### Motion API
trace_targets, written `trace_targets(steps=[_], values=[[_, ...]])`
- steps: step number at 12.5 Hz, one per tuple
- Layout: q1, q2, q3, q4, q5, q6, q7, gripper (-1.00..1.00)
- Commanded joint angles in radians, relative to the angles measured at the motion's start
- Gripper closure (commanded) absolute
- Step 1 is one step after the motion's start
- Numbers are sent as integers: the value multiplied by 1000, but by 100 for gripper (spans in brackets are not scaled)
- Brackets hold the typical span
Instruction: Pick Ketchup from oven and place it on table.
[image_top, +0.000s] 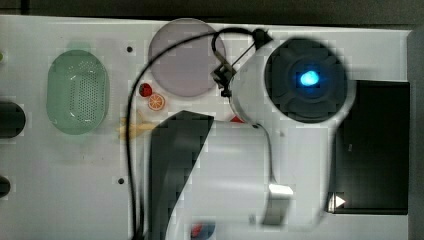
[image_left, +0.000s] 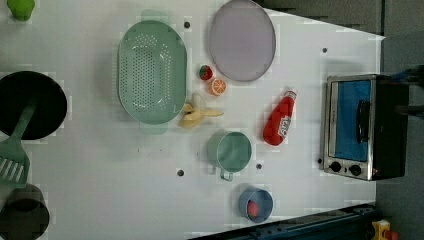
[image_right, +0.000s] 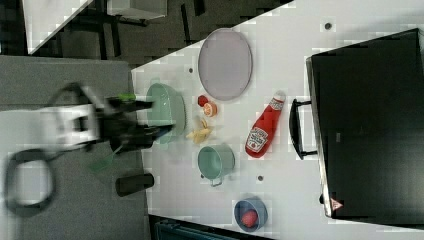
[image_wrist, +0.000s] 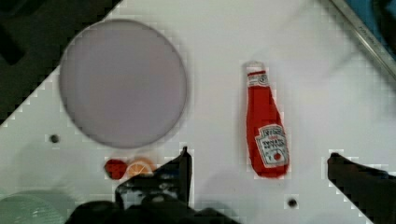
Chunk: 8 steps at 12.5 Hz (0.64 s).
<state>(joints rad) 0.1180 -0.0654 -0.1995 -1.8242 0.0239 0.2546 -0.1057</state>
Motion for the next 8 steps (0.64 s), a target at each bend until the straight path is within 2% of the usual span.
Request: trace_targets(steps=[1, 2, 4, 8], values=[[-16, 25, -4, 135, -44, -195, 106, -100], [-16, 23, -6, 172, -44, -258, 107, -100], [-16, 22, -7, 227, -44, -274, 107, -100], [-16, 23, -5, 244, -44, -272, 107, -100]])
